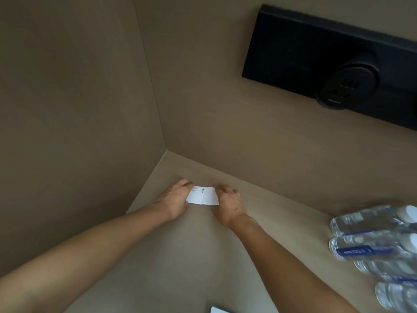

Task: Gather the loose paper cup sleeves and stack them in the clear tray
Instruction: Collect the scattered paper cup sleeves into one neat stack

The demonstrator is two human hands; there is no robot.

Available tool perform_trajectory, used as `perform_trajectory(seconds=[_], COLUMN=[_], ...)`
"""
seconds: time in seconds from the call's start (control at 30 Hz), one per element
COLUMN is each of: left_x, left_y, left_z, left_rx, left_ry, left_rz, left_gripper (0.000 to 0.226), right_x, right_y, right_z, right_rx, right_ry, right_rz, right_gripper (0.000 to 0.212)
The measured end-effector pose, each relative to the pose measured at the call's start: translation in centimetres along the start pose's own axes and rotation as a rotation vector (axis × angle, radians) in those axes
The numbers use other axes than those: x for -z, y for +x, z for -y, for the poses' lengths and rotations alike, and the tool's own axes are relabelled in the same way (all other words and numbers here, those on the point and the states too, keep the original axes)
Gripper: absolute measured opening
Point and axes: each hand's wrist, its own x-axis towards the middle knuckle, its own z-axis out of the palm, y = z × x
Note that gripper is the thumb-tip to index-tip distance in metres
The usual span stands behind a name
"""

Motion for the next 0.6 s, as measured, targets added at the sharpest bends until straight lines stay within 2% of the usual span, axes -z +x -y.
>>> perform_trajectory(seconds=[0.17, 0.3, 0.6], left_x=[-0.7, -1.1, -2.8], left_y=[-0.9, -1.9, -7.2], left_z=[-0.3, -1.0, -2.0], left_rx=[0.001, 0.022, 0.053], left_ry=[0.034, 0.057, -0.003], left_rz=[0.050, 0.088, 0.144], left_gripper=[0.036, 0.039, 0.035], right_x=[-1.0, -1.1, -2.9], right_y=[-0.9, -1.9, -6.5], right_z=[-0.2, -0.4, -0.5], right_rx=[-0.006, 0.004, 0.067], right_ry=[-0.027, -0.046, -0.070], right_rz=[-0.035, -0.031, 0.019], right_gripper=[0.044, 0.038, 0.042])
